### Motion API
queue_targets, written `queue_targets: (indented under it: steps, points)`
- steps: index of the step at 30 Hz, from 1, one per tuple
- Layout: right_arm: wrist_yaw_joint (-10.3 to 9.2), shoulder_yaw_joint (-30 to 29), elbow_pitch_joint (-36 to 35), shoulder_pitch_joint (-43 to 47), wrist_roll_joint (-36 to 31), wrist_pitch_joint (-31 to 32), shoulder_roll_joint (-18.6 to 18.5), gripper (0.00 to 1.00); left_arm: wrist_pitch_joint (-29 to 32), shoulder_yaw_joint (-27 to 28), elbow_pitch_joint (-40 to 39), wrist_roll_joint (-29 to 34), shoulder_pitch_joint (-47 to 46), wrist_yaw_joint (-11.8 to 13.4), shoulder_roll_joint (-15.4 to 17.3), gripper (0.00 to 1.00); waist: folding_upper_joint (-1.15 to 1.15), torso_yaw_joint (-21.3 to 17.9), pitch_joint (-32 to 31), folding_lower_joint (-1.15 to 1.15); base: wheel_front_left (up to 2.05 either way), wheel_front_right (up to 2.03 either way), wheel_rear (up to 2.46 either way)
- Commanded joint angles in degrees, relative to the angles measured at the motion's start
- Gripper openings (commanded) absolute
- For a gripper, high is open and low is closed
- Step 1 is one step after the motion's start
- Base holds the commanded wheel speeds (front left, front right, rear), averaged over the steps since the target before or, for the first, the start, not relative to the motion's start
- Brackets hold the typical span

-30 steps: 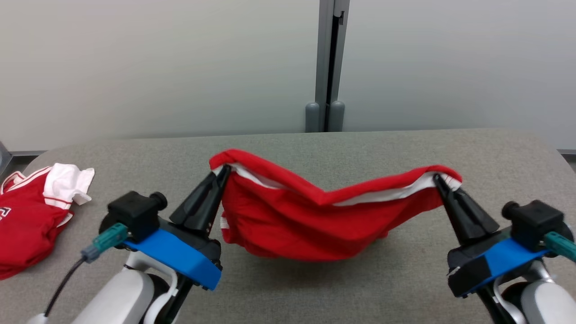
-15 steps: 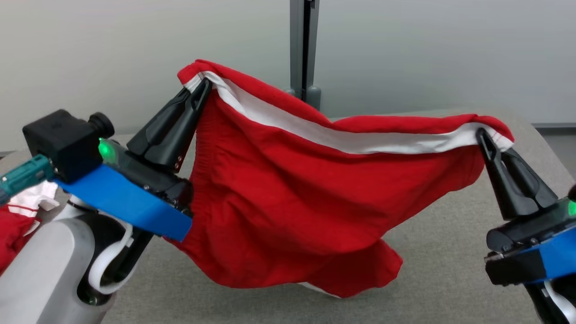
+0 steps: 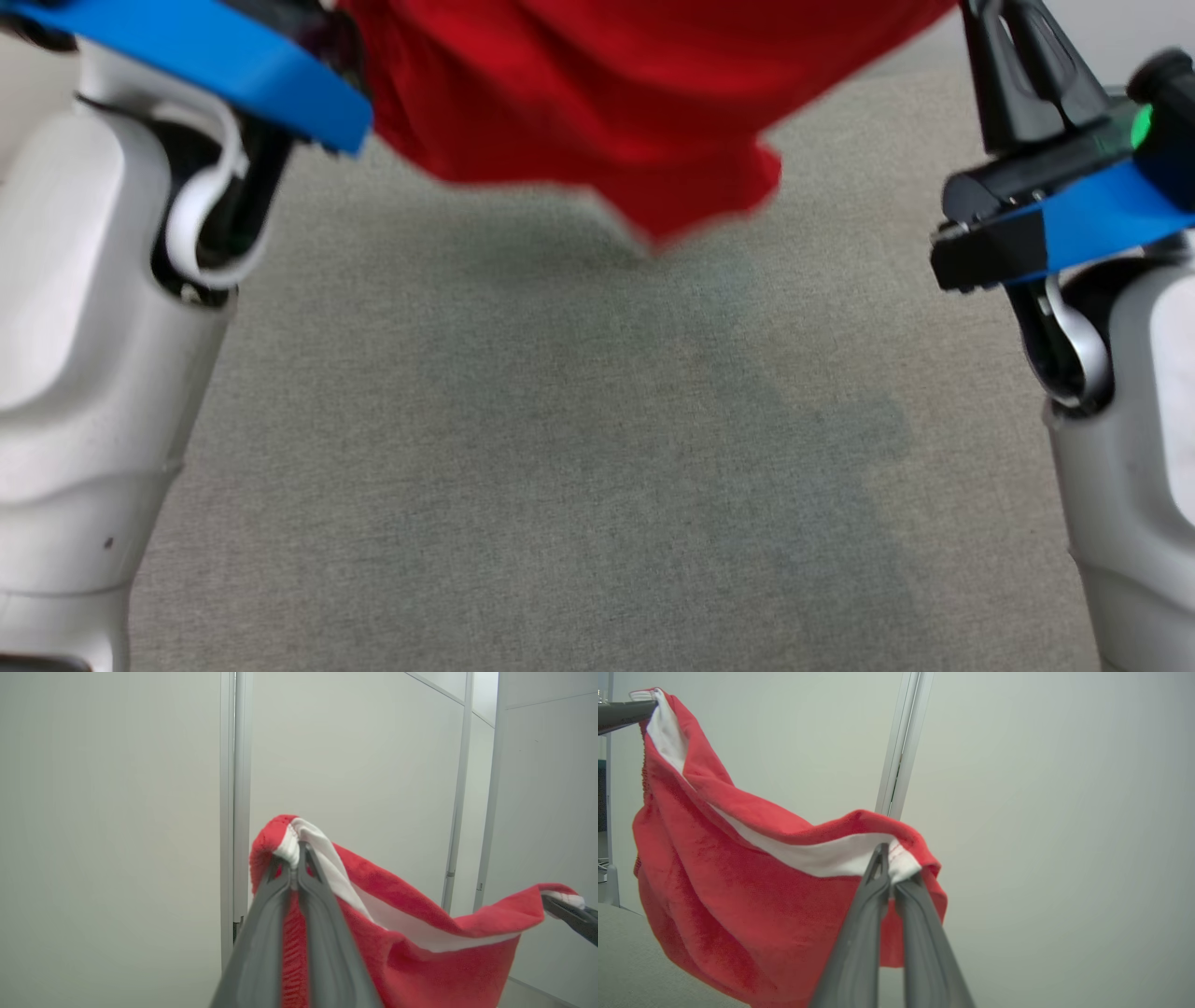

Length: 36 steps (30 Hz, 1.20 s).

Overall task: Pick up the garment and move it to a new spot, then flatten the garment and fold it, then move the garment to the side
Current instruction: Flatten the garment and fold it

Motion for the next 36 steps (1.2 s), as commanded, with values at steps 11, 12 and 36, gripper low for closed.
queue_targets:
  steps: [11,12,36]
  points:
    - [0.01,3.2,18.9,1.7,-1.8,-8.2,4.6,0.00,-3.6,-3.2,13.2,-0.9,5.8,-0.9,-3.5,0.00,-0.01,1.1,6.2,-0.02,0.00,0.00,0.00]
    - [0.01,3.3,20.6,2.5,-1.5,-9.0,4.9,0.00,-4.2,-3.4,13.8,-1.0,7.3,-0.8,-3.7,0.00,-0.01,1.3,6.6,-0.02,0.00,0.00,0.00]
    - [0.01,-4.4,11.6,32.0,2.6,-11.8,6.1,0.00,-7.1,-7.3,-5.1,-7.9,45.4,4.9,-2.9,0.00,-0.01,5.2,-6.0,-0.02,0.00,0.00,0.00]
